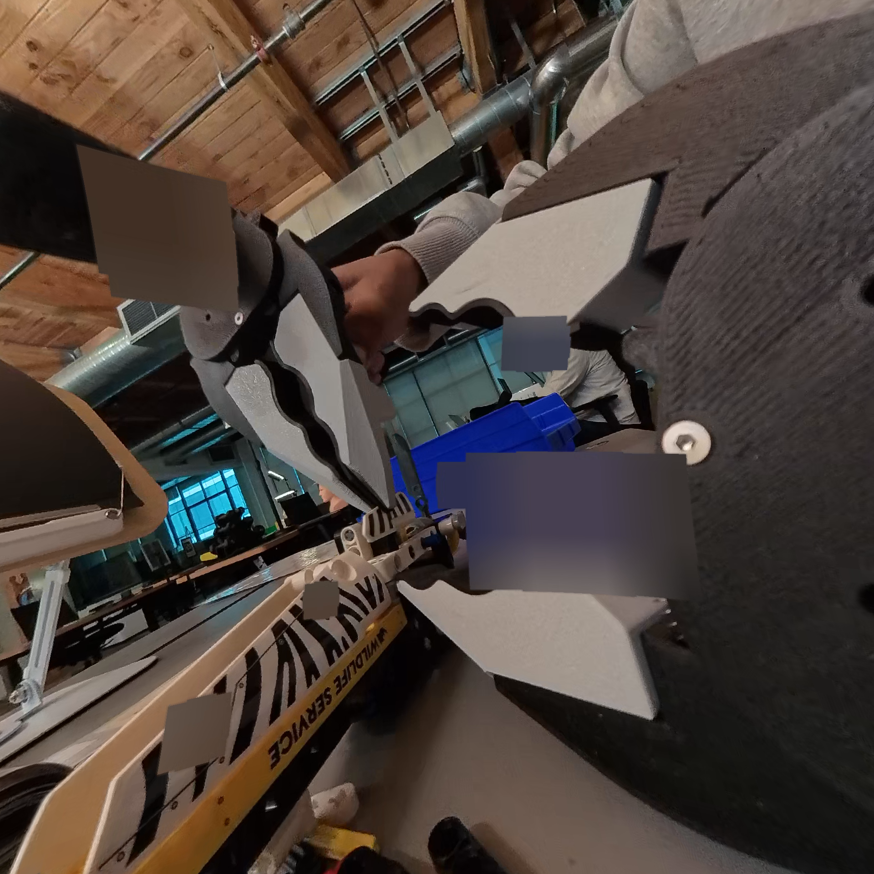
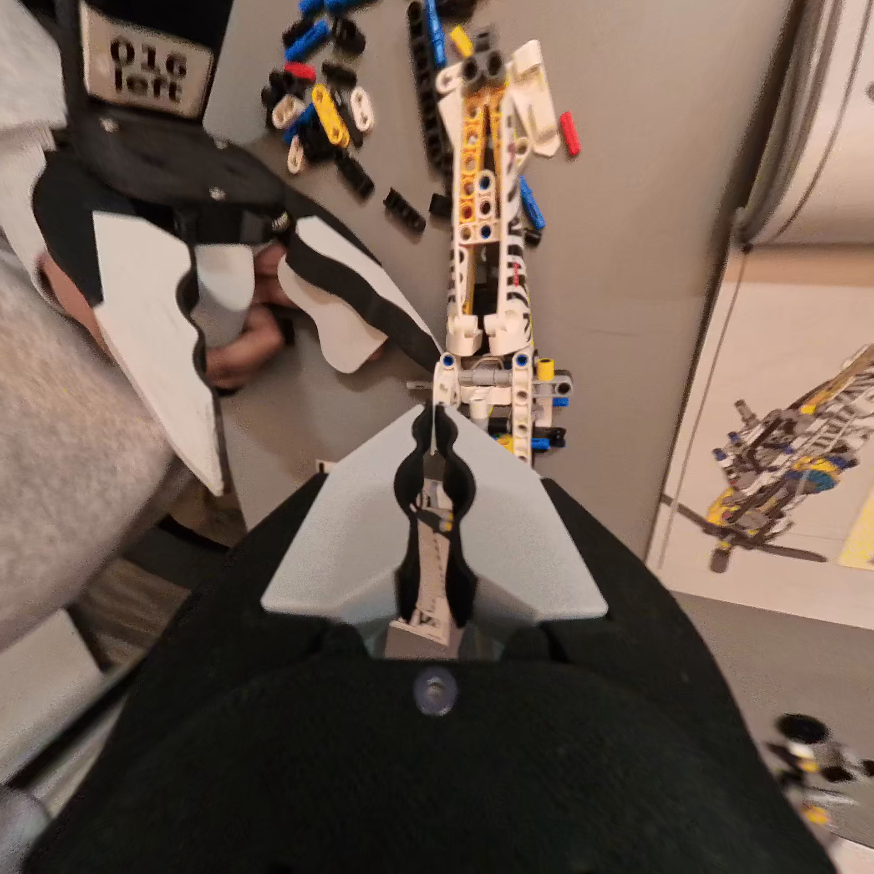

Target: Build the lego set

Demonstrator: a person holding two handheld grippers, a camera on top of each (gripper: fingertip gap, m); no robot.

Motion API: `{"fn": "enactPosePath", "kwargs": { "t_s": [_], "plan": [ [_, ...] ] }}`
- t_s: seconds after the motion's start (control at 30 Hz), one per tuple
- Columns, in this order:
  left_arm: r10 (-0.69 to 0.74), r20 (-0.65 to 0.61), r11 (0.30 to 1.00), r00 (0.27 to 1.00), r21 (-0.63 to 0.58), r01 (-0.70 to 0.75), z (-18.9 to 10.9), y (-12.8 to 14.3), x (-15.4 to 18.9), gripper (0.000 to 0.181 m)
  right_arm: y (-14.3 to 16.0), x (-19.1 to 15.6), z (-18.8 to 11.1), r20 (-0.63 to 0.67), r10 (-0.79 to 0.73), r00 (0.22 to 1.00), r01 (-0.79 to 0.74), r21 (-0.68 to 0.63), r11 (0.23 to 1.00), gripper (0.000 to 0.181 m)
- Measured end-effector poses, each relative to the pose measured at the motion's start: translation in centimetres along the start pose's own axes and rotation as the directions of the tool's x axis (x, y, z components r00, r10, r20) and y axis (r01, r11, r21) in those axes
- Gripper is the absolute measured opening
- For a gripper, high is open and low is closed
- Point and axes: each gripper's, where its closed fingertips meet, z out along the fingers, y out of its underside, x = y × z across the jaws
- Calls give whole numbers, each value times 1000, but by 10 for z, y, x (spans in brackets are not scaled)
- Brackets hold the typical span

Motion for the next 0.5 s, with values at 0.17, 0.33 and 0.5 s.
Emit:
{"fn": "enactPosePath", "kwargs": {
  "t_s": [0.17, 0.33, 0.5],
  "plan": [
    [0, 2, 1000, 1000, 1, 0, -1, 0, 0, 100, 1, 0, 0, 39, 82, 996, -84, 67, 994, 0],
    [-3, 3, 1000, 1000, 4, 3, -1, -1, 0, 101, 3, -2, 2, -49, -210, 977, 208, -34, 978, 0],
    [1, 8, 1000, 1000, 2, -1, 0, 0, -1, 102, 3, -2, 4, -63, -349, 935, 339, -133, 931, 0]
  ]
}}
